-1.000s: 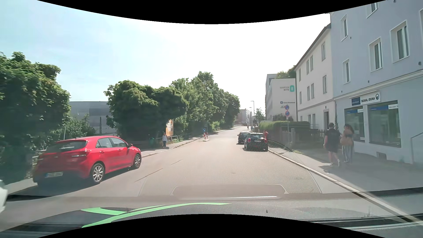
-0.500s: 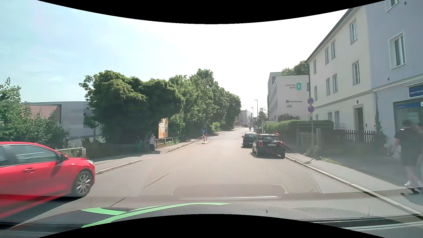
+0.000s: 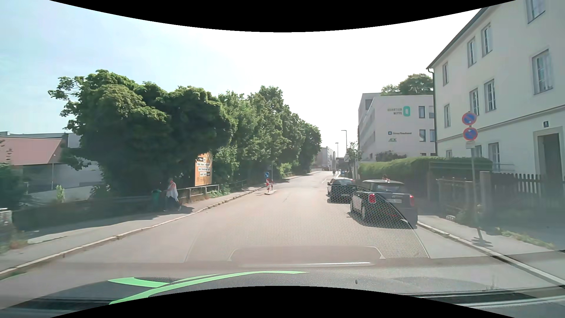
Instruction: Follow the waypoints while adhering to traffic rules and regulations
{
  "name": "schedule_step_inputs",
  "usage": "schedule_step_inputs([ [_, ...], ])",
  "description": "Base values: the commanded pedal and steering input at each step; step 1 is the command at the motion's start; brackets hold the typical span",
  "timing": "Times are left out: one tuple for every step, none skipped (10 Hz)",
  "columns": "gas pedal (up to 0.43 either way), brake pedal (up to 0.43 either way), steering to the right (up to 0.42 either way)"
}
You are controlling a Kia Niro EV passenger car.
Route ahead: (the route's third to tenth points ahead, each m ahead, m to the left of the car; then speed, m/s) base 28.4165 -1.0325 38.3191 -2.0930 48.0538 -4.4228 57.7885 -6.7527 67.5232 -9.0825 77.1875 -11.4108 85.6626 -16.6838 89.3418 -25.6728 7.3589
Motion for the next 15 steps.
schedule_step_inputs([
  [0.008,0.0,0.021],
  [0.008,0.0,0.021],
  [0.0,0.0,0.022],
  [0.0,0.0,0.025],
  [0.0,0.0,0.025],
  [0.0,0.0,0.025],
  [0.0,0.0,0.025],
  [0.0,0.0,0.025],
  [0.0,0.0,0.025],
  [0.0,0.0,0.025],
  [0.0,0.0,0.025],
  [0.0,0.0,0.025],
  [0.0,0.0,0.026],
  [0.0,0.0,0.026],
  [0.0,0.0,0.026],
])
